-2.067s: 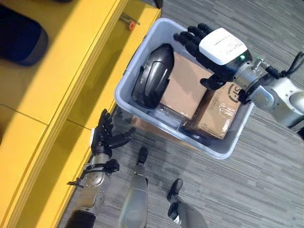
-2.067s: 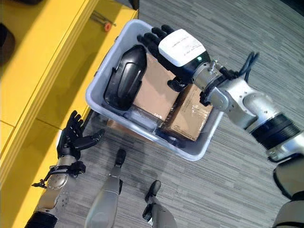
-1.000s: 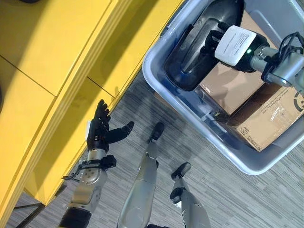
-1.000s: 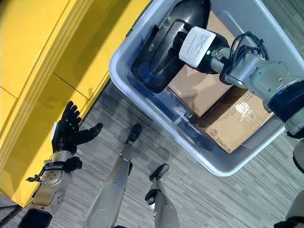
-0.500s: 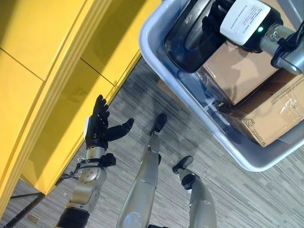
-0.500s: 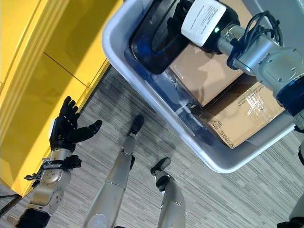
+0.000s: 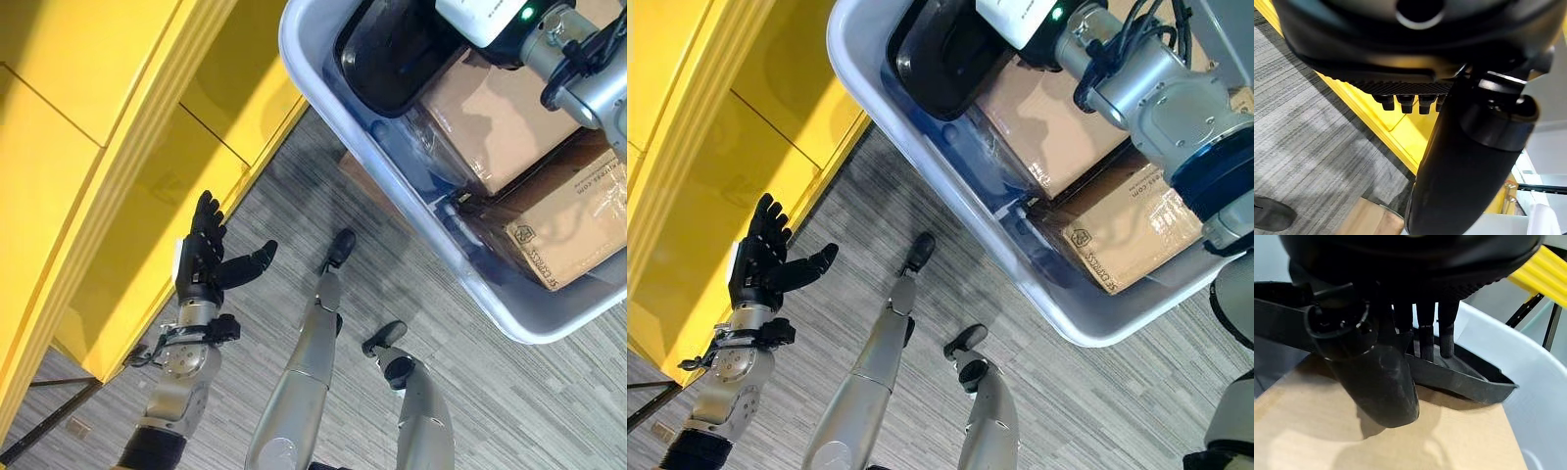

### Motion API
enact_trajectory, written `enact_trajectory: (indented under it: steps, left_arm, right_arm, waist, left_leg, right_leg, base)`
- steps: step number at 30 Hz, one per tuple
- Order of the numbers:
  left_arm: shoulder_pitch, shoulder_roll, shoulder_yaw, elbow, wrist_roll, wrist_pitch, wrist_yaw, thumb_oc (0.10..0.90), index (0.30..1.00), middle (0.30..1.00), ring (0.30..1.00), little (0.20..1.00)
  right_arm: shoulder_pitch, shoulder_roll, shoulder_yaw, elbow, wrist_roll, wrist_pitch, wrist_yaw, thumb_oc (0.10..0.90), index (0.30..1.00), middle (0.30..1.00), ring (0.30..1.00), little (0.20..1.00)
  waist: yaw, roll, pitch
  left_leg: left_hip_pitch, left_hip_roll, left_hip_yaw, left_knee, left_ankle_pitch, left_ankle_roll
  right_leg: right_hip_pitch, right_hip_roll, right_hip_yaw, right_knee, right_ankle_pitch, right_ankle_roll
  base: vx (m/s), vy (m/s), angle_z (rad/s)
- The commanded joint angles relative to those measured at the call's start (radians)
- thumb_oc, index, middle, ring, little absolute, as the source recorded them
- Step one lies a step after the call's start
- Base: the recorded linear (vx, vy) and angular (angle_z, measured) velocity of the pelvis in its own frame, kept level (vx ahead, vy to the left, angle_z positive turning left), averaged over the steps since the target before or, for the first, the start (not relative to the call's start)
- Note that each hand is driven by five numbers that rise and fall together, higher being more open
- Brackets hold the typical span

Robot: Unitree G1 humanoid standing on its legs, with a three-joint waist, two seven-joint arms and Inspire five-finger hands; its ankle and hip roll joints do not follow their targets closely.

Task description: Move parts from the plastic box to the shelf.

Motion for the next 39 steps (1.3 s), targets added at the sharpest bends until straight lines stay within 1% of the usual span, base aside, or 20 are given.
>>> enact_trajectory:
  steps: [1,4,5,8,14,15,16,17,18,21,23,25,26,27,29,30,32,33,37,39]
  left_arm:
    - [-0.037,0.019,0.025,-0.074,0.001,-0.082,-0.002,0.9,1.0,1.0,1.0,1.0]
    - [-0.041,0.021,0.02,-0.065,0.0,-0.077,-0.007,0.9,1.0,1.0,1.0,1.0]
    - [-0.049,0.022,0.021,-0.055,-0.005,-0.073,-0.011,0.9,1.0,1.0,1.0,1.0]
    - [-0.05,0.03,0.022,-0.045,-0.003,-0.062,-0.022,0.9,1.0,1.0,1.0,1.0]
    - [-0.015,0.045,0.037,-0.032,0.001,-0.04,-0.049,0.9,1.0,1.0,1.0,1.0]
    - [-0.014,0.045,0.037,-0.032,0.001,-0.04,-0.049,0.9,1.0,1.0,1.0,1.0]
    - [-0.001,0.05,0.044,-0.031,0.004,-0.034,-0.058,0.9,1.0,1.0,1.0,1.0]
    - [-0.001,0.05,0.044,-0.032,0.004,-0.033,-0.058,0.9,1.0,1.0,1.0,1.0]
    - [0.012,0.06,0.057,-0.03,0.003,-0.025,-0.071,0.9,1.0,1.0,1.0,1.0]
    - [0.022,0.062,0.061,-0.031,0.006,-0.02,-0.079,0.9,1.0,1.0,1.0,1.0]
    - [0.024,0.063,0.064,-0.029,0.004,-0.014,-0.088,0.9,1.0,1.0,1.0,1.0]
    - [0.025,0.065,0.065,-0.03,0.006,-0.011,-0.091,0.9,1.0,1.0,1.0,1.0]
    - [0.022,0.06,0.066,-0.028,0.004,-0.008,-0.099,0.9,1.0,1.0,1.0,1.0]
    - [0.022,0.062,0.065,-0.028,0.004,-0.008,-0.099,0.9,1.0,1.0,1.0,1.0]
    - [0.023,0.086,0.081,-0.033,0.079,-0.005,-0.095,0.9,1.0,1.0,1.0,1.0]
    - [0.021,0.087,0.085,-0.036,0.093,-0.007,-0.097,0.9,1.0,1.0,1.0,1.0]
    - [0.02,0.088,0.09,-0.035,0.115,-0.011,-0.098,0.9,1.0,1.0,1.0,1.0]
    - [0.021,0.087,0.097,-0.039,0.134,-0.013,-0.1,0.9,1.0,1.0,1.0,1.0]
    - [0.011,0.124,0.112,-0.057,0.268,-0.028,-0.064,0.9,1.0,1.0,1.0,1.0]
    - [0.011,0.138,0.121,-0.069,0.32,-0.039,-0.046,0.9,1.0,1.0,1.0,1.0]
  right_arm:
    - [-0.001,0.028,0.104,0.022,0.027,-0.061,0.051,0.4,0.3,0.3,0.3,0.3]
    - [0.009,0.021,0.101,-0.009,0.037,-0.071,0.059,0.4,0.3,0.3,0.3,0.3]
    - [0.007,0.01,0.103,-0.049,0.05,-0.084,0.064,0.4,0.3,0.3,0.3,0.3]
    - [0.013,-0.023,0.104,-0.121,0.072,-0.103,0.077,0.4,0.3,0.3,0.3,0.3]
    - [0.033,-0.106,0.103,-0.269,0.119,-0.143,0.097,0.4,0.3,0.3,0.3,0.3]
    - [0.034,-0.108,0.102,-0.274,0.12,-0.142,0.1,0.4,0.3,0.3,0.3,0.3]
    - [0.032,-0.14,0.096,-0.325,0.139,-0.155,0.1,0.4,0.3,0.3,0.3,0.3]
    - [0.033,-0.143,0.095,-0.33,0.14,-0.154,0.103,0.4,0.3,0.3,0.3,0.3]
    - [0.039,-0.176,0.079,-0.385,0.163,-0.163,0.108,0.4,0.3,0.3,0.3,0.3]
    - [0.036,-0.203,0.065,-0.435,0.175,-0.17,0.109,0.4,0.3,0.3,0.3,0.3]
    - [0.034,-0.22,0.048,-0.465,0.19,-0.172,0.101,0.4,0.3,0.3,0.3,0.3]
    - [0.038,-0.227,0.036,-0.479,0.195,-0.171,0.099,0.4,0.3,0.3,0.3,0.3]
    - [0.048,-0.241,-0.003,-0.509,0.217,-0.169,0.085,0.4,0.3,0.3,0.3,0.3]
    - [0.056,-0.242,-0.011,-0.512,0.216,-0.168,0.087,0.4,0.3,0.3,0.3,0.3]
    - [0.091,-0.269,-0.084,-0.534,0.254,-0.171,0.065,0.4,0.3,0.3,0.3,0.3]
    - [0.133,-0.278,-0.139,-0.554,0.284,-0.177,0.065,0.4,0.3,0.3,0.3,0.3]
    - [0.201,-0.287,-0.217,-0.562,0.311,-0.179,0.049,0.4,0.3,0.3,0.3,0.3]
    - [0.237,-0.288,-0.256,-0.564,0.329,-0.181,0.039,0.4,0.3,0.3,0.3,0.3]
    - [0.378,-0.268,-0.445,-0.574,0.366,-0.186,-0.003,0.4,0.3,0.3,0.3,0.3]
    - [0.424,-0.253,-0.507,-0.572,0.377,-0.192,-0.027,0.4,0.3,0.3,0.3,0.3]
  waist:
    - [0.014,0.003,0.032]
    - [0.018,-0.006,0.032]
    - [0.019,-0.014,0.032]
    - [0.026,-0.029,0.032]
    - [0.015,-0.071,-0.04]
    - [0.016,-0.071,-0.039]
    - [0.008,-0.076,-0.067]
    - [0.01,-0.076,-0.065]
    - [-0.001,-0.085,-0.098]
    - [-0.01,-0.09,-0.117]
    - [-0.023,-0.088,-0.141]
    - [-0.025,-0.086,-0.146]
    - [-0.041,-0.075,-0.168]
    - [-0.04,-0.077,-0.167]
    - [-0.059,-0.067,-0.197]
    - [-0.069,-0.059,-0.209]
    - [-0.081,-0.054,-0.227]
    - [-0.089,-0.046,-0.236]
    - [-0.112,-0.034,-0.271]
    - [-0.125,-0.027,-0.285]
  left_leg:
    - [-0.075,-0.035,0.057,0.174,-0.15,-0.034]
    - [-0.04,-0.027,0.061,0.155,-0.142,-0.035]
    - [-0.001,-0.016,0.067,0.138,-0.135,-0.037]
    - [0.066,0.0,0.074,0.107,-0.121,-0.037]
    - [0.18,0.049,0.088,0.039,-0.091,-0.042]
    - [0.183,0.049,0.089,0.035,-0.089,-0.042]
    - [0.207,0.067,0.099,0.013,-0.054,-0.034]
    - [0.211,0.067,0.101,0.01,-0.054,-0.034]
    - [0.251,0.094,0.108,-0.013,-0.037,-0.036]
    - [0.279,0.11,0.118,-0.027,-0.026,-0.041]
    - [0.303,0.128,0.124,-0.038,-0.015,-0.047]
    - [0.322,0.137,0.129,-0.049,-0.009,-0.049]
    - [0.348,0.156,0.134,-0.069,0.008,-0.055]
    - [0.351,0.156,0.134,-0.072,0.01,-0.056]
    - [0.387,0.181,0.147,-0.096,0.028,-0.066]
    - [0.4,0.192,0.15,-0.103,0.036,-0.066]
    - [0.42,0.209,0.157,-0.108,0.041,-0.074]
    - [0.432,0.215,0.163,-0.106,0.037,-0.076]
    - [0.478,0.252,0.182,-0.121,0.046,-0.087]
    - [0.505,0.267,0.192,-0.127,0.045,-0.093]
  right_leg:
    - [0.435,0.062,0.012,-0.393,0.314,0.071]
    - [0.468,0.07,0.016,-0.416,0.318,0.071]
    - [0.498,0.073,0.022,-0.435,0.316,0.07]
    - [0.547,0.082,0.036,-0.464,0.315,0.066]
    - [0.611,0.103,0.058,-0.521,0.319,0.062]
    - [0.612,0.103,0.059,-0.522,0.32,0.062]
    - [0.619,0.109,0.058,-0.535,0.333,0.061]
    - [0.621,0.109,0.059,-0.536,0.334,0.061]
    - [0.64,0.115,0.071,-0.553,0.333,0.059]
    - [0.655,0.12,0.082,-0.561,0.328,0.056]
    - [0.665,0.124,0.091,-0.566,0.318,0.053]
    - [0.672,0.125,0.096,-0.568,0.315,0.051]
    - [0.681,0.129,0.109,-0.575,0.307,0.048]
    - [0.682,0.129,0.11,-0.575,0.307,0.047]
    - [0.702,0.133,0.125,-0.59,0.302,0.045]
    - [0.706,0.136,0.131,-0.595,0.303,0.044]
    - [0.723,0.14,0.143,-0.606,0.301,0.043]
    - [0.734,0.14,0.15,-0.61,0.296,0.04]
    - [0.755,0.146,0.177,-0.617,0.287,0.036]
    - [0.768,0.147,0.189,-0.617,0.28,0.032]
  base:
    - [-0.05,0.006,0.01]
    - [-0.04,0.006,-0.05]
    - [-0.06,0.013,-0.02]
    - [-0.07,0.018,-0.08]
    - [-0.06,0.011,-0.18]
    - [-0.12,0.031,-0.26]
    - [-0.09,0.031,-0.42]
    - [-0.17,0.015,-0.42]
    - [-0.08,-0.022,-0.37]
    - [-0.09,-0.028,-0.32]
    - [-0.08,-0.034,-0.34]
    - [-0.07,-0.024,-0.19]
    - [-0.05,-0.019,-0.19]
    - [-0.08,-0.034,-0.37]
    - [-0.08,-0.048,-0.36]
    - [-0.05,-0.056,-0.19]
    - [-0.03,-0.04,-0.2]
    - [-0.02,-0.036,-0.11]
    - [-0.01,-0.034,-0.29]
    - [0.02,-0.021,-0.18]
